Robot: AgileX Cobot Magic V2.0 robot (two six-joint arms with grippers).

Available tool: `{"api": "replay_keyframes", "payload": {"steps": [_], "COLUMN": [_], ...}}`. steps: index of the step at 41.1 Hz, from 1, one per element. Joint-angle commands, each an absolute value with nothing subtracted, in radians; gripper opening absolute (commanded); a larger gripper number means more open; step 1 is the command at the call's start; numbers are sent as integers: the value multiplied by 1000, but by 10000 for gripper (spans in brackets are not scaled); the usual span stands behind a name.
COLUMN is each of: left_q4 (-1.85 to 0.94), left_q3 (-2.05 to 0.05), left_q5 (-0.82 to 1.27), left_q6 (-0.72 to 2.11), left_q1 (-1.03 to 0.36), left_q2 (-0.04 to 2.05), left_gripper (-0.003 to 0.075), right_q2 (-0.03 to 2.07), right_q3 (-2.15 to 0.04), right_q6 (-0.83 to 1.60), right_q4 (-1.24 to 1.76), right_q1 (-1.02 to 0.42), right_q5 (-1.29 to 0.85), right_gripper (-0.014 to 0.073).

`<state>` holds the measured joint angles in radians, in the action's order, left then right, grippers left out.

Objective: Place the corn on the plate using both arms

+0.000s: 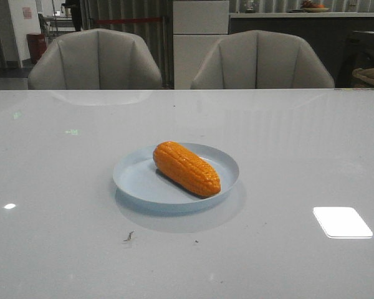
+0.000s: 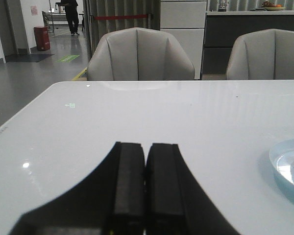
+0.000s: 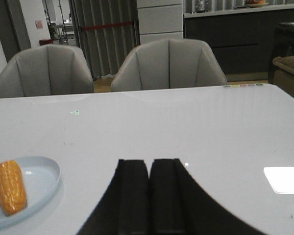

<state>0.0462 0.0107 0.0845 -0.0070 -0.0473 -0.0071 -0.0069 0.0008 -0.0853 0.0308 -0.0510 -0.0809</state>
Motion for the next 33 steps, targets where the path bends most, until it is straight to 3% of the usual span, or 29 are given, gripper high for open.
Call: {"api": "replay_keyframes", "payload": {"steps": [1, 10, 33], "left_q4": [40, 40, 40], "left_q3": [48, 48, 48], "left_q5": [6, 6, 6], "left_q6": [-16, -16, -16], "left_q1": [-47, -47, -47], "left_q2": [-23, -23, -23], "left_gripper": [94, 94, 94], "right_q2": [-26, -35, -35], "right_q3": [-5, 7, 7], "right_q6": [-88, -88, -88], "right_q4": [33, 33, 33], "right_q1": [-47, -47, -47], "right_q5": [-64, -175, -176], "right_gripper": [66, 66, 66]}}
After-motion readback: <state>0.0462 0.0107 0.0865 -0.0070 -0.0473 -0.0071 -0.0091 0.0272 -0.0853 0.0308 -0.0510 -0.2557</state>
